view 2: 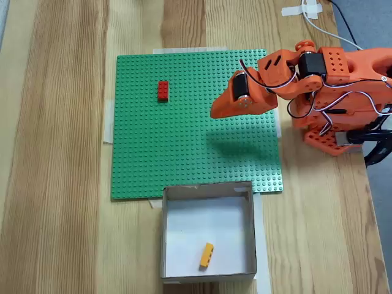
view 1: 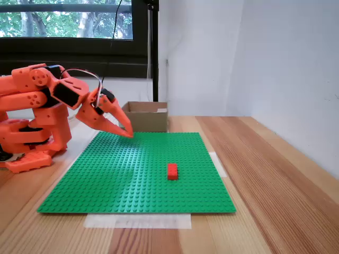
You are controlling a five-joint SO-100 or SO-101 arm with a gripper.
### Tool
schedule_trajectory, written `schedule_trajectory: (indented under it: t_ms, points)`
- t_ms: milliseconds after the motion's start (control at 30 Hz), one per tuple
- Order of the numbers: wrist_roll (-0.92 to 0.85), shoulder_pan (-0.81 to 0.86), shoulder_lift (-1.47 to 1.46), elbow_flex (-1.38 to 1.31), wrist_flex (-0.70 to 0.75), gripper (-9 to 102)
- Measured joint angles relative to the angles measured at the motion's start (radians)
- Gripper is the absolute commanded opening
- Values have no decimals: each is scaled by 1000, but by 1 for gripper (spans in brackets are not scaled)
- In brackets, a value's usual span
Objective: Pick the yellow lego block and put it in the box.
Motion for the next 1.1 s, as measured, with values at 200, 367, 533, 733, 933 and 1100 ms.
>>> schedule_trajectory:
  t_ms: [200,367,533,733,933,1100]
  points:
    - [-5,-9,0,0,0,-1]
    - [-5,-3,0,0,0,-1]
    - [-5,-3,0,0,0,-1]
    - [-5,-3,0,0,0,-1]
    - [-5,-3,0,0,0,-1]
    - [-5,-3,0,0,0,-1]
